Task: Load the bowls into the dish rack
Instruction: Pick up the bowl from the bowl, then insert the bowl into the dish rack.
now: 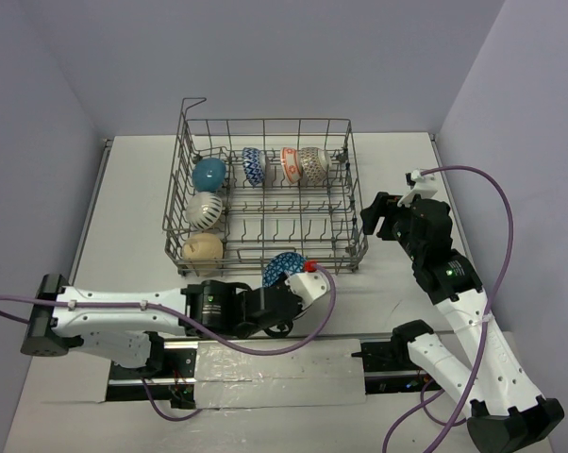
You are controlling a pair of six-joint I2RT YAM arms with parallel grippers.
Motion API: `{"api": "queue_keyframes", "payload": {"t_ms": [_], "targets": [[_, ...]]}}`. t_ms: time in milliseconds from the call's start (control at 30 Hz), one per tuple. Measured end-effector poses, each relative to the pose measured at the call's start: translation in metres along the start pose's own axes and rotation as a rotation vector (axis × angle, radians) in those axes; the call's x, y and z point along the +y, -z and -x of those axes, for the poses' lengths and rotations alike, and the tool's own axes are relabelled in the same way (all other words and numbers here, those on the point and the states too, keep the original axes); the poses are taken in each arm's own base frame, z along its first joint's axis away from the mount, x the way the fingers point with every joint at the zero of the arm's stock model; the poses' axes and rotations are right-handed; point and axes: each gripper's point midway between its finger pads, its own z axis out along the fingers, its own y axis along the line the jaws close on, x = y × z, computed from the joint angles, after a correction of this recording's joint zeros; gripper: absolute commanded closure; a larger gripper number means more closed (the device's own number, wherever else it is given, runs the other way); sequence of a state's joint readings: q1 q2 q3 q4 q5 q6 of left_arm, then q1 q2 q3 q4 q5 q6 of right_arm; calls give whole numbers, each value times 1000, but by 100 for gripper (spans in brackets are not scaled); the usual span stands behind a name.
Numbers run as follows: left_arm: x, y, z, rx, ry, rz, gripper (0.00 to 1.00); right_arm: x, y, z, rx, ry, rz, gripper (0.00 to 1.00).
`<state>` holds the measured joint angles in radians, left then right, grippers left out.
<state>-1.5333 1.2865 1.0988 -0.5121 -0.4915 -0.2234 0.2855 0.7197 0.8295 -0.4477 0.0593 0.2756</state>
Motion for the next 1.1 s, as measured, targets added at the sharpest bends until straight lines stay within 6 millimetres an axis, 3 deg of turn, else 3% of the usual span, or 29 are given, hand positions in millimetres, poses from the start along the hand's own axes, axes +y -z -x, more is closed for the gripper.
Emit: {"api": "queue_keyframes", "payload": {"t_ms": [200,433,633,800,1000,1100], "targets": [[0,20,38,-90,53,-20,100,0,1,1,-4,0,1,25],[13,28,50,-119,55,38,100,0,1,1,-5,0,2,25],[38,38,69,-171,81,109,100,0,2,2,-9,0,3,25],[83,41,80,-207,169,170,100,1,3,2,-11,0,4,25],[167,49,92,-280,318,259,100,0,2,2,-9,0,3,25],[192,47,90,-304,369,255,100,0,2,1,-8,3,3,25]]}}
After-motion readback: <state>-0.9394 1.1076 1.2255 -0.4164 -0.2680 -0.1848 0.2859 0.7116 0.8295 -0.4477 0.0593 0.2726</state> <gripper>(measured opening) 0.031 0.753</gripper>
